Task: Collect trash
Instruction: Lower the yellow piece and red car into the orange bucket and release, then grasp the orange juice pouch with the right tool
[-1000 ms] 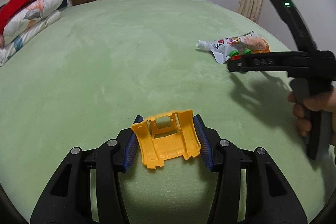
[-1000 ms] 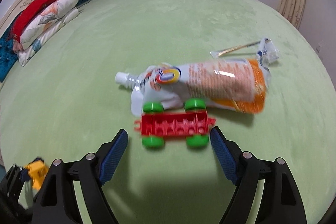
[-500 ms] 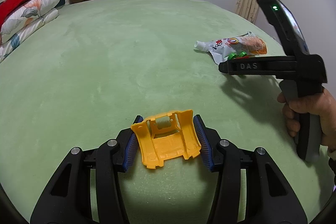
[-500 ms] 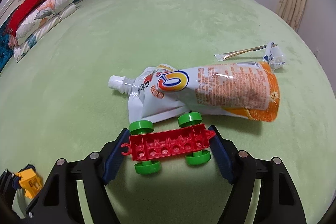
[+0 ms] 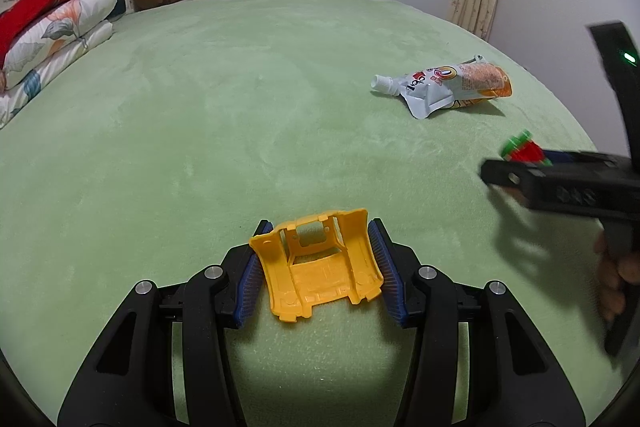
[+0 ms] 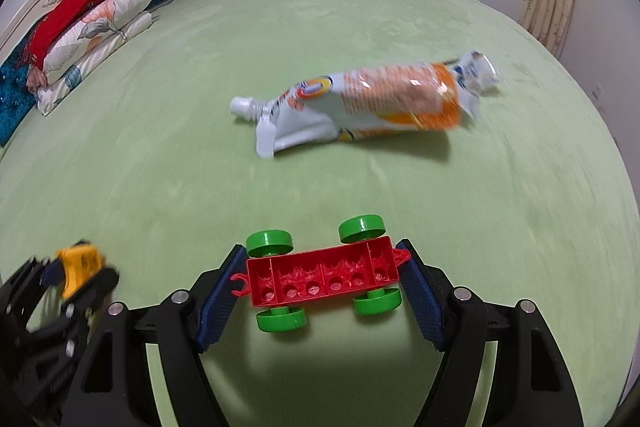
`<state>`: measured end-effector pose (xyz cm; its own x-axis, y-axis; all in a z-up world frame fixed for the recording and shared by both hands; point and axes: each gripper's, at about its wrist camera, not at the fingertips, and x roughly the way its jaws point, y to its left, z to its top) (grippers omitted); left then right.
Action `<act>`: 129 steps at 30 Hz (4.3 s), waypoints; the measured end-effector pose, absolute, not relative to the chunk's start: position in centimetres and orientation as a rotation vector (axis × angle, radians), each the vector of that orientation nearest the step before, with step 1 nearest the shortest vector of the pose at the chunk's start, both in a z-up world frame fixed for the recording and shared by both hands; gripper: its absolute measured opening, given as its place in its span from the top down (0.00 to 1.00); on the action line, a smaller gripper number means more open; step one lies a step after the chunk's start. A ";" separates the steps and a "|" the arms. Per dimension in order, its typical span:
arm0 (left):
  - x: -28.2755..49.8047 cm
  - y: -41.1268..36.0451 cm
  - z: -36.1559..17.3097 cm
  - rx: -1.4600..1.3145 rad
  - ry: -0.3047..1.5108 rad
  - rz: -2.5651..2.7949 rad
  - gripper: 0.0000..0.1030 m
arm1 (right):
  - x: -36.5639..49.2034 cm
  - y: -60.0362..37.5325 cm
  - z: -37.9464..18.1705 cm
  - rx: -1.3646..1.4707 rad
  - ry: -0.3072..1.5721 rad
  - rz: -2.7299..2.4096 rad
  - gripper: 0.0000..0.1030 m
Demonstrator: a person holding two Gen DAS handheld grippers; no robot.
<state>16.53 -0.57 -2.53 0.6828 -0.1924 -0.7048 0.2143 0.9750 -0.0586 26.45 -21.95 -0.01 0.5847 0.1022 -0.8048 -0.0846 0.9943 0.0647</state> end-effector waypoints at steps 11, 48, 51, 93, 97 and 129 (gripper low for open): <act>15.4 -1.9 -1.1 0.113 0.765 -0.230 0.53 | 19.0 -25.4 0.8 0.126 0.909 0.062 0.29; -9.5 -1.0 2.7 0.163 0.699 -0.375 0.53 | -9.2 -24.8 2.2 0.086 0.871 0.295 0.29; -11.0 -1.1 1.2 0.186 0.728 -0.421 0.53 | -10.1 -24.7 0.9 0.087 0.906 0.302 0.29; -12.2 -3.5 -14.5 0.360 1.259 -0.566 0.17 | -9.3 -17.3 -12.7 -0.317 1.275 0.664 0.14; -11.8 -2.7 -14.3 0.321 1.274 -0.566 0.17 | -9.1 -18.1 -12.5 -0.284 1.288 0.670 0.14; 4.7 -1.3 3.0 0.034 0.704 -0.340 0.10 | 9.8 -26.5 5.8 0.158 0.833 0.401 0.06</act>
